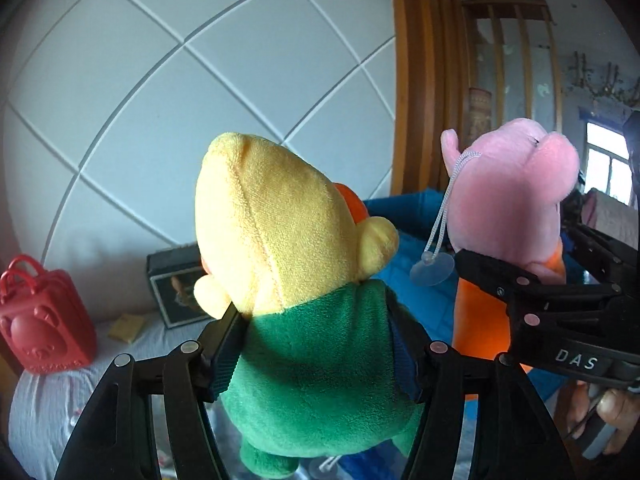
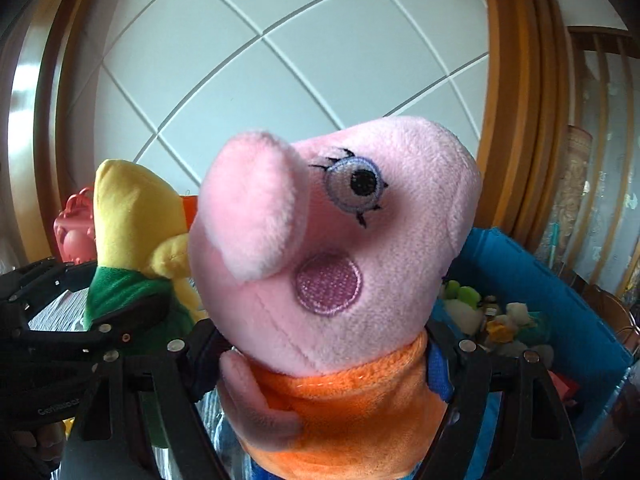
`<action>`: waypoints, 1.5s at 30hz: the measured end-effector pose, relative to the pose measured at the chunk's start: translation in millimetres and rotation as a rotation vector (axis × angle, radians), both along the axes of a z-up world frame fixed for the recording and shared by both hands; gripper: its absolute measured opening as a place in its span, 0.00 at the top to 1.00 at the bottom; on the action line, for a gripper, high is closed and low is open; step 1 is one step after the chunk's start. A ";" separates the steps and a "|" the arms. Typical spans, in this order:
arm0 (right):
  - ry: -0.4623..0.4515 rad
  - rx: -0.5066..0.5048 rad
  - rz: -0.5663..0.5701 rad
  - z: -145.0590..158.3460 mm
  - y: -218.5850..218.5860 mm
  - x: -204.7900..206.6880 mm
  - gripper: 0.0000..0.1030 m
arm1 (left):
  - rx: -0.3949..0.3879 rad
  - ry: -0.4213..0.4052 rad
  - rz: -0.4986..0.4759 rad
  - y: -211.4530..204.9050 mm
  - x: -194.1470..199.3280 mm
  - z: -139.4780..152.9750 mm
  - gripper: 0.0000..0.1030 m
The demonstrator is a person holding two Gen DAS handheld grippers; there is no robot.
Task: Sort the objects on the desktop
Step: 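Carry pig plush into blue bin with right tool while left tool drops frog plush in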
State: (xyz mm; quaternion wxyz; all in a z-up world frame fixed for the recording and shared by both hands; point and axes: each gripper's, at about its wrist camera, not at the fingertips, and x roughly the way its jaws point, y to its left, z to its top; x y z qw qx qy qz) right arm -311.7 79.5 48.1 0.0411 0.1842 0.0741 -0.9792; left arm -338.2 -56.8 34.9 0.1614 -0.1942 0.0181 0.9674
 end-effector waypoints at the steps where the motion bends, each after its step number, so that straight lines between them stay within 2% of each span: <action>1: 0.017 -0.009 -0.015 9.4 13.0 7.1 0.23 | 0.006 0.011 -0.017 13.5 1.1 8.3 0.38; 6: 0.100 -0.025 -0.083 50.8 86.6 33.5 0.23 | 0.019 0.064 -0.076 90.0 4.9 41.0 0.36; 10: 0.105 -0.025 -0.113 73.0 154.3 31.8 0.23 | 0.029 0.076 -0.096 154.1 -5.2 57.8 0.35; 14: 0.063 -0.034 -0.140 78.5 222.1 8.0 0.23 | 0.020 0.078 -0.086 211.3 -25.7 65.9 0.34; 20: -0.022 -0.063 -0.181 59.7 299.2 -46.7 0.23 | -0.015 0.051 -0.048 264.6 -60.6 67.7 0.32; 24: -0.069 -0.066 -0.184 46.8 320.1 -81.7 0.23 | -0.036 0.021 -0.009 278.0 -91.3 60.8 0.31; 28: -0.119 -0.056 -0.166 38.3 327.6 -112.2 0.19 | -0.049 0.001 0.028 285.6 -115.0 63.6 0.20; 30: -0.128 -0.039 -0.174 35.5 329.5 -121.5 0.13 | -0.043 -0.004 0.034 285.7 -123.7 70.5 0.14; 31: -0.134 -0.039 -0.178 35.5 331.0 -124.7 0.12 | -0.047 0.001 0.038 286.8 -125.5 74.4 0.04; 32: -0.142 -0.049 -0.187 35.6 333.4 -126.7 0.11 | -0.053 0.008 0.041 287.3 -126.8 77.9 0.01; 36: -0.141 -0.119 -0.184 31.7 344.2 -119.5 0.10 | -0.068 0.061 0.043 284.8 -116.0 92.8 0.01; 38: -0.140 -0.141 -0.177 30.4 346.3 -114.8 0.04 | -0.056 0.067 0.042 281.9 -110.0 95.9 0.01; 45: -0.195 -0.133 -0.176 23.3 337.5 -112.7 0.02 | -0.076 0.053 0.009 285.8 -95.1 90.0 0.01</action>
